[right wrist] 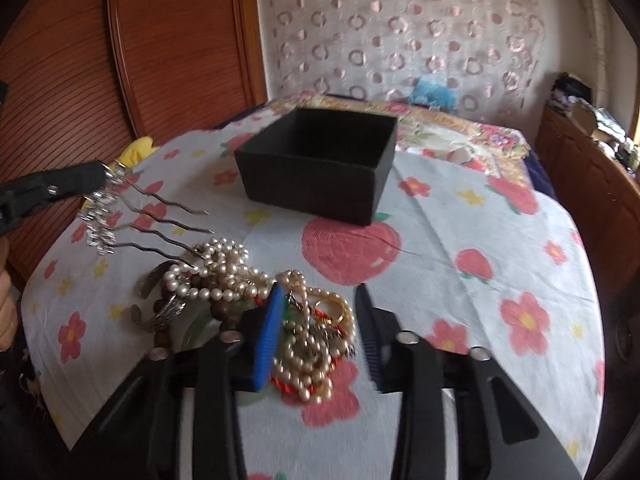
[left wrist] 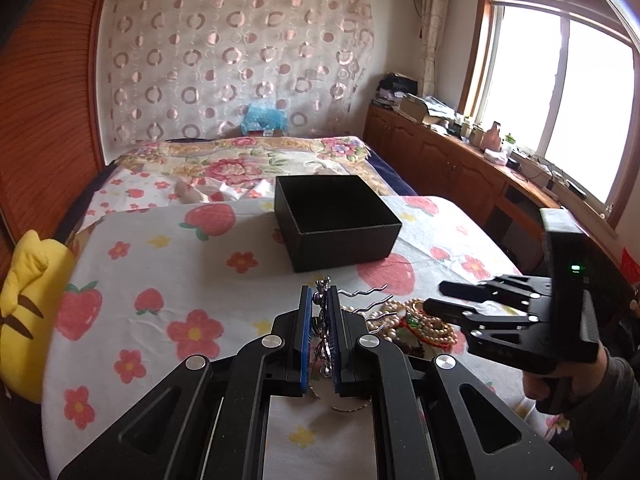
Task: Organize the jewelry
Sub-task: 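Grasp the pearl necklace with the right tool while the left tool holds the comb, then lift the comb and pearl necklace and carry both over the black box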
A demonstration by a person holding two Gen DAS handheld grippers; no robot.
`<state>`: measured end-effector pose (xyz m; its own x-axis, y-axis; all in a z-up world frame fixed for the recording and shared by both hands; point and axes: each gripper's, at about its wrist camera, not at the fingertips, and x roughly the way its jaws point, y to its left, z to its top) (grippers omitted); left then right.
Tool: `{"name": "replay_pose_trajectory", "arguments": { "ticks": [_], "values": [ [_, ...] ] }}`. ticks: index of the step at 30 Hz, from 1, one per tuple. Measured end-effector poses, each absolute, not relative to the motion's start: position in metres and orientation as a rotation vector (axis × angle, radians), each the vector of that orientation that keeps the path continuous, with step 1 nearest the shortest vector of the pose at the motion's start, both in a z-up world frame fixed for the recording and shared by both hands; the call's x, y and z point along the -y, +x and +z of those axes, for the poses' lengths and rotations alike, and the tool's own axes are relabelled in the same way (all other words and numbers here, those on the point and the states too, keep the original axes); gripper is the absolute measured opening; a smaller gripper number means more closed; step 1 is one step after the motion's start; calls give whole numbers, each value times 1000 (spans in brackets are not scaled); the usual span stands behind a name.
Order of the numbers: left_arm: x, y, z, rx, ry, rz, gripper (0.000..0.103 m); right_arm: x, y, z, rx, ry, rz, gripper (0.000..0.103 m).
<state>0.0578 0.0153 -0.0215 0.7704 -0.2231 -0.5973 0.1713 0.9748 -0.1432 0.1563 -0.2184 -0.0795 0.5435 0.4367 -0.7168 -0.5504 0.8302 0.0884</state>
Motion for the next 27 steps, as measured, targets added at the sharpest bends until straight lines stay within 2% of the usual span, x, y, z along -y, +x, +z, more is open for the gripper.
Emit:
{"name": "replay_pose_trajectory", "arguments": {
  "ticks": [10,15,17,19,24,27],
  "values": [
    [-26,56,-22,-650,-83,-192,7,192,193,-95,-924,-201,653,33],
    [-27,56,-22,-650,-84,-194,7,184,194,-95,-923,-256,646,33],
    [-25,55,-22,-651,-81,-194,7,183,193,-95,-917,-269,639,26],
    [-25,54,-22,-651,-80,-196,7,185,193,-95,-919,-271,633,13],
    [-25,54,-22,-651,-81,-193,7,198,192,-91,-906,-281,601,5],
    [-24,55,-22,-649,-81,-192,7,210,191,-82,-870,-254,587,5]
  ]
}}
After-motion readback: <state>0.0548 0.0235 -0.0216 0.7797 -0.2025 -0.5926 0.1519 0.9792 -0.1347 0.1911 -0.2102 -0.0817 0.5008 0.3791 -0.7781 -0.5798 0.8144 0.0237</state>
